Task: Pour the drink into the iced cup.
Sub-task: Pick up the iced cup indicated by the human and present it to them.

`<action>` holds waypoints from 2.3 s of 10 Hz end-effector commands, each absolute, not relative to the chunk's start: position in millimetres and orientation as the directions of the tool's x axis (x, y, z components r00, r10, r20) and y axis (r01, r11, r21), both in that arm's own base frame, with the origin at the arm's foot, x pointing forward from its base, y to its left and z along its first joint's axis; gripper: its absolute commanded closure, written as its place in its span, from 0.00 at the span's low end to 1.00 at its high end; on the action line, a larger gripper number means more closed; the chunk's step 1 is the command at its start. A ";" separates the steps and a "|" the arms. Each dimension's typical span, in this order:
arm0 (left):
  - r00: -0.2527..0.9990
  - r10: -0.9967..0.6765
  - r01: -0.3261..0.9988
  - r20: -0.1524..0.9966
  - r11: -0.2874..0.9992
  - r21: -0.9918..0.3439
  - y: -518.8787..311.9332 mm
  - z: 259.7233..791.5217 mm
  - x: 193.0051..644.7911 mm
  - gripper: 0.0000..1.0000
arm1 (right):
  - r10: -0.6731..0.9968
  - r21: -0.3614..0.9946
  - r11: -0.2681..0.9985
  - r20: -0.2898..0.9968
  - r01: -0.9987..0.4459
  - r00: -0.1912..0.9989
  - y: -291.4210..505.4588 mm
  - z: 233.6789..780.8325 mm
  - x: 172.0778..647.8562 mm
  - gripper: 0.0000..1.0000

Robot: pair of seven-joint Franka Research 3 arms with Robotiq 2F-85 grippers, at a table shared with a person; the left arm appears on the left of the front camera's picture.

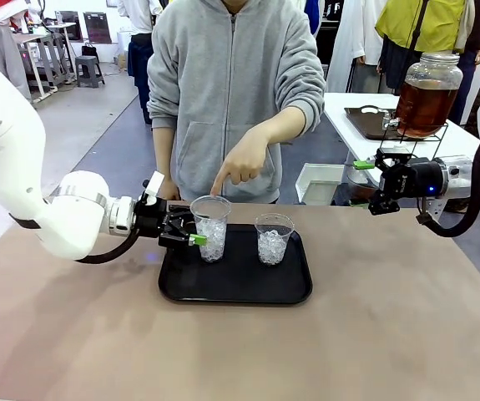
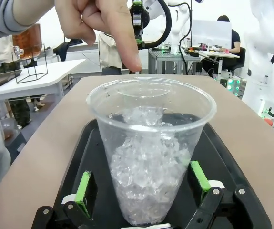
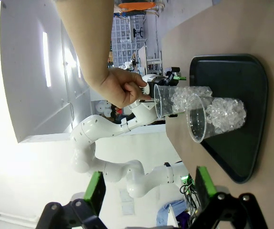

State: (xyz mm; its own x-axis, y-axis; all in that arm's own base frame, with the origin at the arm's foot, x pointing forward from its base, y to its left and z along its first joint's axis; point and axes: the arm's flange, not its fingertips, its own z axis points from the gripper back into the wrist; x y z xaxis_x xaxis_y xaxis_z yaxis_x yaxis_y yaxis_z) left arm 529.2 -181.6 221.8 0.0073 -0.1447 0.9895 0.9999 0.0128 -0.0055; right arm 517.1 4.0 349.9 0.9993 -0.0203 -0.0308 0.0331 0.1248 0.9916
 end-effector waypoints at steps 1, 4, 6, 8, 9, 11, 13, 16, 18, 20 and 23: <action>0.012 -0.116 1.000 0.993 0.021 -0.010 -192.5 219.3 526.4 0.00 | -0.026 0.991 0.130 -0.028 0.031 0.999 3.7 350.7 517.4 0.00; 0.013 -0.099 0.998 0.995 0.063 -0.007 -198.3 218.0 523.0 0.00 | -0.026 0.991 0.130 -0.028 0.031 0.999 3.7 350.7 517.4 0.00; 0.018 -0.090 0.997 0.996 0.076 -0.011 -200.3 216.7 521.9 0.00 | -0.026 0.991 0.130 -0.028 0.031 0.999 3.7 350.7 517.4 0.00; 0.032 -0.094 0.997 0.995 0.079 -0.024 -203.7 214.7 519.8 0.00 | -0.026 0.991 0.130 -0.028 0.031 0.999 3.7 350.7 517.4 0.00; 0.039 -0.097 0.998 0.995 0.062 -0.033 -205.3 213.6 518.3 0.00 | -0.026 0.991 0.130 -0.028 0.031 0.999 3.7 350.7 517.4 0.00; 0.042 -0.093 0.999 0.995 0.023 -0.040 -209.6 214.7 513.2 0.00 | -0.026 0.991 0.130 -0.028 0.031 0.999 3.7 350.7 517.4 0.00; 0.057 -0.094 0.998 0.994 0.018 -0.055 -212.6 215.3 510.6 0.20 | -0.026 0.991 0.130 -0.028 0.031 0.999 3.7 350.7 517.4 0.00; 0.026 -0.087 0.999 0.996 0.040 -0.023 -212.8 216.2 507.8 0.40 | -0.026 0.991 0.130 -0.028 0.031 0.999 3.7 350.7 517.4 0.00; 0.039 -0.067 0.997 0.997 0.075 -0.034 -211.2 220.4 508.6 0.40 | -0.026 0.991 0.130 -0.028 0.031 0.999 3.7 350.7 517.4 0.00; 0.045 -0.062 0.994 0.997 0.099 -0.039 -213.1 248.0 518.8 0.40 | -0.026 0.991 0.130 -0.028 0.031 0.999 3.7 350.7 517.4 0.00; 0.081 -0.085 0.992 0.993 0.106 -0.071 -225.4 305.3 547.6 0.40 | -0.026 0.991 0.130 -0.028 0.031 0.999 3.7 350.7 517.4 0.00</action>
